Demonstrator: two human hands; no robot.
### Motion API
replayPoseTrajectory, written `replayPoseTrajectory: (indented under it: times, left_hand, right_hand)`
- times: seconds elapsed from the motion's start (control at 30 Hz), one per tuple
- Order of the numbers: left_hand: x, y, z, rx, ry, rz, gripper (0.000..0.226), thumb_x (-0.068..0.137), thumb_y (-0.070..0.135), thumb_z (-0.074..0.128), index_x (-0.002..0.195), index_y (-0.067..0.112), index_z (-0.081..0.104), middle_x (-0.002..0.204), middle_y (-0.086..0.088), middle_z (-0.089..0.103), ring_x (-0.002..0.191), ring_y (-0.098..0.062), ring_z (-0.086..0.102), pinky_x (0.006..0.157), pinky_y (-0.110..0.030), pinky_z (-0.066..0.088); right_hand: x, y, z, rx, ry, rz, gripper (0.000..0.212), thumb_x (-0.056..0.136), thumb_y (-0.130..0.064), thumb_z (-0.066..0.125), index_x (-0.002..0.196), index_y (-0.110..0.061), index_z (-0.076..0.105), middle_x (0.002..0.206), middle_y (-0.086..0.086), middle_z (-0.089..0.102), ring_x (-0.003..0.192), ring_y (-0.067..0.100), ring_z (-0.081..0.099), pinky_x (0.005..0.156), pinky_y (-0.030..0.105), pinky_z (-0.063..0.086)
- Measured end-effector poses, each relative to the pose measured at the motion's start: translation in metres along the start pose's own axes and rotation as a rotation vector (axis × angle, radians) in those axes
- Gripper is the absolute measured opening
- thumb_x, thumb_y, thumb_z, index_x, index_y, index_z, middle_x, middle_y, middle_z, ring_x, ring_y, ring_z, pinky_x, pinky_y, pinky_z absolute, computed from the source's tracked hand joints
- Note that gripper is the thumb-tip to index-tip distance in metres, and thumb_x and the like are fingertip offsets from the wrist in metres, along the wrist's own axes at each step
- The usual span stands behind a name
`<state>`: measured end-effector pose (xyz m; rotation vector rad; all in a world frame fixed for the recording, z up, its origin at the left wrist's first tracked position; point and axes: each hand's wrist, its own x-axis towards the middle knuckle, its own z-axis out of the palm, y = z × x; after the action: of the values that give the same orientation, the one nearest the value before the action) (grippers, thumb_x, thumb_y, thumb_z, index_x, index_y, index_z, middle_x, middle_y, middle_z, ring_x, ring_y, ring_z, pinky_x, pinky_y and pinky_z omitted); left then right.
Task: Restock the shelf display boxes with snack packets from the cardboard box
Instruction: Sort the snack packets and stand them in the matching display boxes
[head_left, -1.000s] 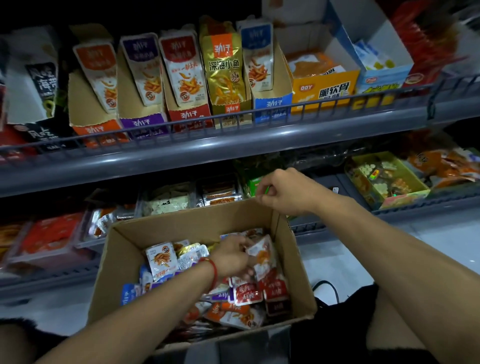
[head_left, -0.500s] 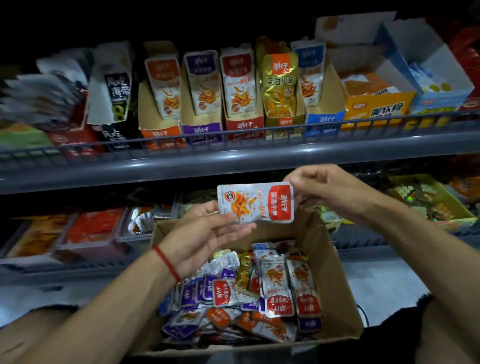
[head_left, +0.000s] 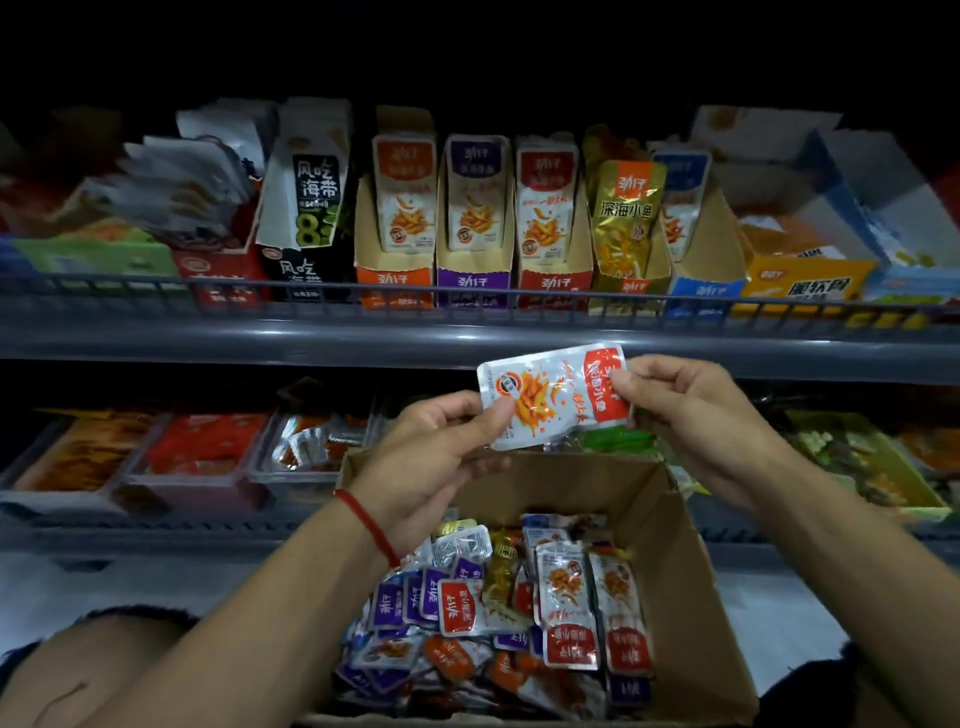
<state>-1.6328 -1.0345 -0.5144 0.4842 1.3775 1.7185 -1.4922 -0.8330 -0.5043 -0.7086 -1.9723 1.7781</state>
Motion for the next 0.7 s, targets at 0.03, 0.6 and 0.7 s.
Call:
replayPoseTrajectory:
  times: [0.03,0.6,0.7]
  left_hand:
    - [0.000,0.001,0.001,-0.023,-0.007,0.002,0.018,0.081,0.026,0.068,0.086,0.010,0.074,0.098,-0.002,0.077,0.090,-0.014,0.067,0.083,-0.035,0.055]
    - [0.007,0.008,-0.033,0.125,0.358,0.114,0.015,0.091,0.008,0.069,0.102,0.018,0.072,0.102,-0.008,0.073,0.095,-0.023,0.069,0.074,-0.034,0.061]
    - [0.009,0.009,-0.035,0.131,0.361,0.121,0.016,0.092,0.007,0.067,0.103,0.017,0.071,0.103,-0.009,0.072,0.095,-0.023,0.069,0.074,-0.035,0.062]
  right_hand:
    - [0.002,-0.006,0.002,0.003,0.024,-0.011,0.019,0.091,-0.024,0.069,0.097,-0.007,0.074,0.095,0.012,0.077,0.091,0.027,0.068,0.079,0.033,0.053]
    - [0.142,-0.169,0.010,-1.267,0.270,-0.611,0.030,0.106,-0.029,0.051,0.129,-0.011,0.058,0.127,0.013,0.063,0.114,0.028,0.062,0.085,0.031,0.044]
    - [0.154,-0.169,0.018,-1.317,0.207,-0.559,0.032,0.104,-0.028,0.054,0.130,-0.010,0.059,0.129,0.014,0.063,0.116,0.031,0.062,0.088,0.033,0.046]
